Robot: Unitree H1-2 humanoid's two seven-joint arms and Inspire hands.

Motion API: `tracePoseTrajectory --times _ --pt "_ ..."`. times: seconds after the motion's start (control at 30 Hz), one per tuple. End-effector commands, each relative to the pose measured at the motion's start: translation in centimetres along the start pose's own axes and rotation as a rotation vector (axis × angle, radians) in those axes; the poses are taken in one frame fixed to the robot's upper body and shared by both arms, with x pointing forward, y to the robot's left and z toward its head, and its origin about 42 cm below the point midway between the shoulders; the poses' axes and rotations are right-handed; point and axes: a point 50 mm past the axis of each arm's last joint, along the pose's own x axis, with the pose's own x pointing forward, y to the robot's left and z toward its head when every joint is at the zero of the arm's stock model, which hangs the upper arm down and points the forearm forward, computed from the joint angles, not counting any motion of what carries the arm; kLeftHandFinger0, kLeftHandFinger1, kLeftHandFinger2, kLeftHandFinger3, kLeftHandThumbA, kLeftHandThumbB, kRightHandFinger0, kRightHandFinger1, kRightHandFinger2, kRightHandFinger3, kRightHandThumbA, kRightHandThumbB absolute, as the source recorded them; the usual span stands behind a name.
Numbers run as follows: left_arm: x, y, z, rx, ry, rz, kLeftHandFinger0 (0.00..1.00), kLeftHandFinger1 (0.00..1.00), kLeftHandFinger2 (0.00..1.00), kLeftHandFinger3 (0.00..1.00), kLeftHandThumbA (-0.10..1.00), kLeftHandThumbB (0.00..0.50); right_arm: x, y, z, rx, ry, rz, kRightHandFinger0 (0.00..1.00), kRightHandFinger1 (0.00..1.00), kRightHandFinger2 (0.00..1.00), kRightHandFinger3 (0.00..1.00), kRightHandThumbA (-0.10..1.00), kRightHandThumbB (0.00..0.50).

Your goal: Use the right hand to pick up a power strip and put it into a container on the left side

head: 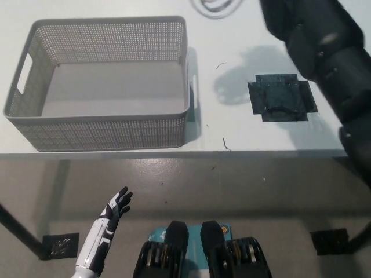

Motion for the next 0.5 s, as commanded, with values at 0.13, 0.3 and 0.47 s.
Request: tracePoseTrajectory --times 0.13,0.3,0.47 --pt "0.6 1.1 1.7 0.030 -0.095 -0.014 1.00 1.00 1.00 1.00 1.00 0.080 10.8 -2.5 11.2 0.030 -0.205 -0.124 0.00 0.00 0.48 0.25 -0.10 0.193" --pt "0.5 1.3 1.8 0.041 -0.100 -0.021 1.00 1.00 1.00 1.00 1.00 0.074 9.7 -0.5 13.3 0.055 -0.174 -0.001 0.00 0.00 0.44 0.27 -0.10 0.201" --pt "0.7 1.5 2.0 0.059 -0.105 -0.026 1.00 1.00 1.00 1.00 1.00 0.084 8.7 1.3 15.1 0.059 -0.114 0.140 0.00 0.04 0.42 0.22 -0.10 0.236"
